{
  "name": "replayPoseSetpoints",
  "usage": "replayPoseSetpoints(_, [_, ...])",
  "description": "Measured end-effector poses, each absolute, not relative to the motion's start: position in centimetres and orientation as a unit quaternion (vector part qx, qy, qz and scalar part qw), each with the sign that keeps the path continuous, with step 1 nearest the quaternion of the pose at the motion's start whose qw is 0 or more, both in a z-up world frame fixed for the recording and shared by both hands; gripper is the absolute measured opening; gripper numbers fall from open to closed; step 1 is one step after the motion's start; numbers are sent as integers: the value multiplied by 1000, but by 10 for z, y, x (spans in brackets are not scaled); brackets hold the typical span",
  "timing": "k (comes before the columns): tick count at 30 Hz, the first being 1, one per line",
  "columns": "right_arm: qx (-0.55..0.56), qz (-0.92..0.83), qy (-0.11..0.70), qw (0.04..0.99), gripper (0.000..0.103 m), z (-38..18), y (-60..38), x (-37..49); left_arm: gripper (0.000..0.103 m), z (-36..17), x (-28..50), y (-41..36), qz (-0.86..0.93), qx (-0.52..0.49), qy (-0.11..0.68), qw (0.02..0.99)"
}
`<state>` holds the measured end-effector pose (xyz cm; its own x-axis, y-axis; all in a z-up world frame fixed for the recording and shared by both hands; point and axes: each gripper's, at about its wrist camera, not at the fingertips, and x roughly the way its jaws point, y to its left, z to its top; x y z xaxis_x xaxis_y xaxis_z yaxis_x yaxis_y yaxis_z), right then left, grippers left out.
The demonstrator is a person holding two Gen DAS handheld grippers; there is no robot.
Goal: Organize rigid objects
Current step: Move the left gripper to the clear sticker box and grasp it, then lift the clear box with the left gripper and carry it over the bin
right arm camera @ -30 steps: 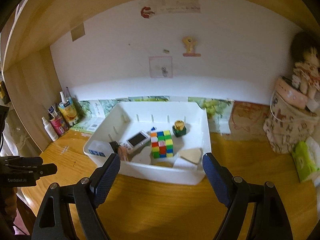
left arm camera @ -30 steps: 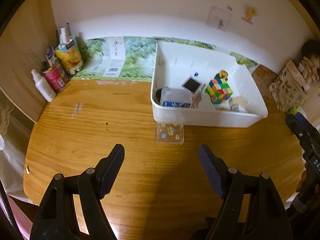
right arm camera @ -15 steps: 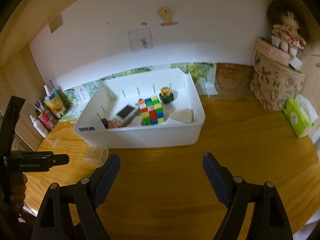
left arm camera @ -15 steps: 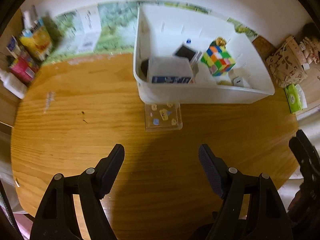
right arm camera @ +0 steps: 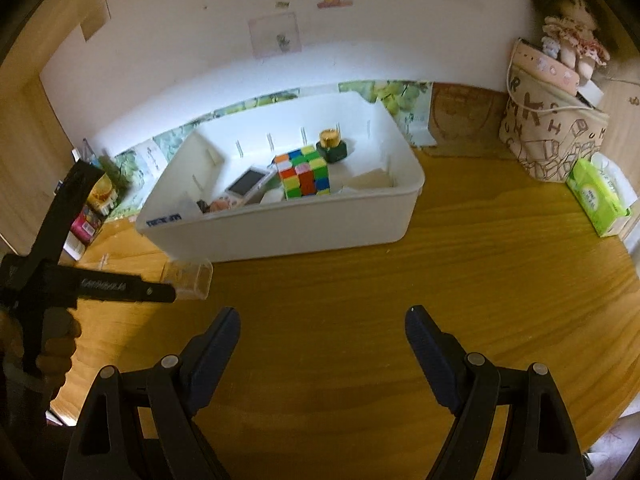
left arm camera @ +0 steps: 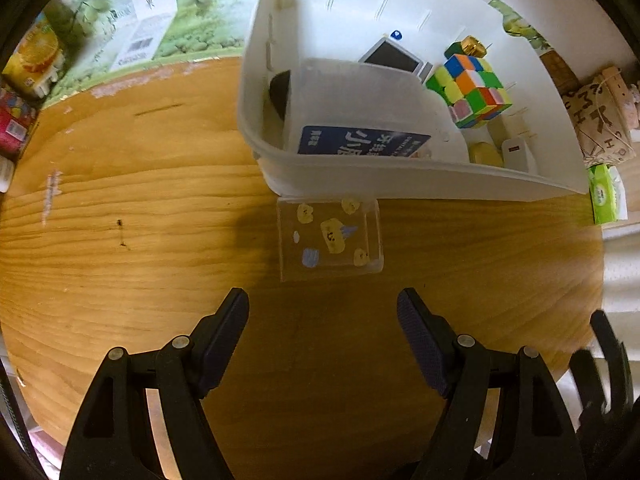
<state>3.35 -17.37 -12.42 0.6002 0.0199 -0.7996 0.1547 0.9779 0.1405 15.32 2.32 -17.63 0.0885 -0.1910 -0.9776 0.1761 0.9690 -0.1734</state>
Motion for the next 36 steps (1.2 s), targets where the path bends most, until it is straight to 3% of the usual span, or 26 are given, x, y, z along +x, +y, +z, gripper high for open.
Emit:
replayPoseSetpoints(27, [74,-4,489,869,85,-141,-172,65,79,-213,183,10,-101,-17,670,735])
replayPoseSetpoints(31, [75,-5,491,868,85,-141,-172,64,77,-210,188,9,-99,-5,665,740])
replayPoseSetpoints(36, [74,-5,491,868,85,-141,-172,64,66,-207,194,4,-99,7,660,744])
